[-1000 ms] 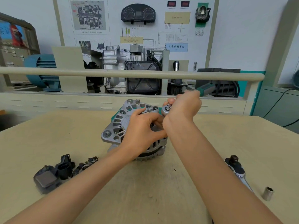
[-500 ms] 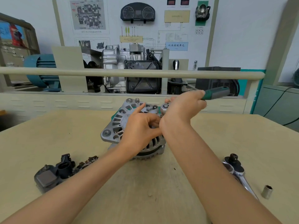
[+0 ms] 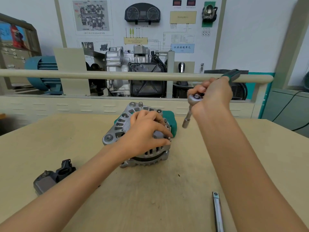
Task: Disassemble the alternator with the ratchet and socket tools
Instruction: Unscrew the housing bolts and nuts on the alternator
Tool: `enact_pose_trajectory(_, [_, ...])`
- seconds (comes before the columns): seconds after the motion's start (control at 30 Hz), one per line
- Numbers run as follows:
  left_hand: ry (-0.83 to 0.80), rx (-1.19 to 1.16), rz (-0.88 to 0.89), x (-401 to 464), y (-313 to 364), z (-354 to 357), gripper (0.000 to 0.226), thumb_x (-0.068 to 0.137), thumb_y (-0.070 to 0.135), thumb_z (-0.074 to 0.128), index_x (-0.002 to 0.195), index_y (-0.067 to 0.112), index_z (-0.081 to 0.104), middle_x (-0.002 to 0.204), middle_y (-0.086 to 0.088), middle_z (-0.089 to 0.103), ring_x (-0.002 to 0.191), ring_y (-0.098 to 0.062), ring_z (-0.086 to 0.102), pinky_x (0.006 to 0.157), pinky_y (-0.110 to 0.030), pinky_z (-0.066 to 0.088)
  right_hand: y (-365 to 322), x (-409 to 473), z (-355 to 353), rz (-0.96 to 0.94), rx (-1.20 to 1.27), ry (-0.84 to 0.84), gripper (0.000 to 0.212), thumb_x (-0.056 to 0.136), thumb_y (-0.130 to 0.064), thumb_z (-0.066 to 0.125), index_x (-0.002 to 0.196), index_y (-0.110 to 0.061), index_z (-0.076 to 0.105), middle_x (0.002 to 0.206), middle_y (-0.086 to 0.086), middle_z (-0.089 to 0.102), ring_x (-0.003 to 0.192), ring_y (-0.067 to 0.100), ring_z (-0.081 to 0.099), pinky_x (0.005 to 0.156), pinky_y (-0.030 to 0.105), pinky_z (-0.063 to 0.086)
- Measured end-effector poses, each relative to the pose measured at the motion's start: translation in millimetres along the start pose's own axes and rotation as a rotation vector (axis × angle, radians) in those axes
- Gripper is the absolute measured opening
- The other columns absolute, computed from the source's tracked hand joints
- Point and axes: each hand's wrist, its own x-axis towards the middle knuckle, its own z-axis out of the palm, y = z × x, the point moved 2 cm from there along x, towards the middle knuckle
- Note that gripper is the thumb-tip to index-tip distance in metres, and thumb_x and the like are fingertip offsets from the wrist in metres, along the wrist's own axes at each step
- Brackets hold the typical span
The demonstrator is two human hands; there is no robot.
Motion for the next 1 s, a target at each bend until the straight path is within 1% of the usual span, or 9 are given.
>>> enact_pose_trajectory(0.17, [0.071,0.054,-0.030,-0.5,3.0,3.2,0.014,0.077,0.045,0.068,0.091,0.044,0.069,0.099,0.020,0.044,0.106,-0.004,0.026,0.104,-0.028,0.001,-11.3,8.9,-3.9,0.004,0.111,0.022,0.034,0.102,-0.027,0.030,0.070,-0.017,0.037,0.043,-0.004,0.033,0.025,0.009,0.024,0.035,0.011,0.026])
enact_pose_trajectory(0.23, [0.098,0.092,-0.020,-1.7,4.8,3.1,0.014,0.077,0.045,0.068,0.090,0.043,0.070,0.092,0.025,0.043,0.111,-0.003,0.029,0.105,-0.031,-0.006,-11.4,10.4,-4.4,0.016,0.130,0.021,0.035,0.101,-0.025,0.028,0.068,-0.018,0.034,0.034,-0.005,0.032,0.024,0.010,0.023,0.034,0.011,0.026])
enact_pose_trajectory(0.33, [0.134,0.114,0.002,-2.8,7.4,2.4,0.014,0.076,0.045,0.068,0.089,0.041,0.071,0.080,0.031,0.041,0.111,0.000,0.033,0.104,-0.028,-0.013,-11.7,11.2,-3.7,0.022,0.154,0.005,0.034,0.101,-0.023,0.024,0.069,-0.019,0.033,0.026,-0.007,0.030,0.023,0.010,0.023,0.034,0.011,0.026])
enact_pose_trajectory(0.5, [0.117,0.105,0.002,-1.0,8.9,-0.3,0.013,0.076,0.043,0.069,0.088,0.039,0.072,0.077,0.028,0.043,0.111,0.000,0.037,0.103,-0.026,-0.014,-10.8,10.2,-3.2,0.025,0.140,0.000,0.033,0.101,-0.022,0.024,0.069,-0.018,0.034,0.026,-0.007,0.031,0.023,0.009,0.025,0.034,0.011,0.027])
enact_pose_trajectory(0.67, [0.123,0.121,0.022,-0.2,9.1,-1.0,0.013,0.078,0.041,0.069,0.089,0.036,0.074,0.083,0.020,0.052,0.101,0.000,0.048,0.108,-0.031,-0.017,-5.6,12.4,-3.0,0.055,0.178,-0.013,0.034,0.101,-0.023,0.025,0.069,-0.017,0.035,0.027,-0.006,0.030,0.023,0.010,0.024,0.034,0.011,0.026])
enact_pose_trajectory(0.73, [0.092,0.048,-0.004,-0.1,6.5,1.0,0.015,0.078,0.036,0.070,0.092,0.031,0.074,0.084,0.021,0.049,0.098,0.001,0.047,0.114,-0.040,-0.010,-2.8,13.8,-2.9,0.096,0.207,-0.021,0.036,0.101,-0.023,0.026,0.067,-0.017,0.034,0.027,-0.006,0.029,0.022,0.010,0.023,0.034,0.010,0.025])
enact_pose_trajectory(0.8, [0.026,0.009,-0.024,0.3,5.0,4.3,0.018,0.082,0.033,0.067,0.099,0.032,0.071,0.087,0.023,0.042,0.098,0.005,0.037,0.114,-0.050,0.000,-1.7,15.8,-3.5,0.125,0.236,-0.024,0.036,0.101,-0.023,0.026,0.065,-0.018,0.032,0.026,-0.006,0.028,0.021,0.010,0.023,0.034,0.009,0.026])
enact_pose_trajectory(0.83, [-0.009,0.008,-0.028,0.9,4.9,5.3,0.019,0.084,0.032,0.065,0.102,0.033,0.070,0.089,0.024,0.040,0.100,0.006,0.032,0.113,-0.052,0.001,-1.8,16.7,-3.9,0.136,0.246,-0.021,0.036,0.101,-0.023,0.027,0.065,-0.019,0.032,0.026,-0.006,0.028,0.021,0.010,0.023,0.034,0.009,0.026])
enact_pose_trajectory(1.0, [-0.113,-0.083,-0.007,6.5,1.9,-0.9,0.016,0.084,0.028,0.066,0.099,0.032,0.071,0.093,0.029,0.044,0.104,0.009,0.030,0.115,-0.047,-0.004,-5.5,16.3,-5.7,0.152,0.276,0.000,0.035,0.100,-0.023,0.028,0.066,-0.017,0.034,0.027,-0.005,0.029,0.021,0.010,0.021,0.034,0.010,0.026])
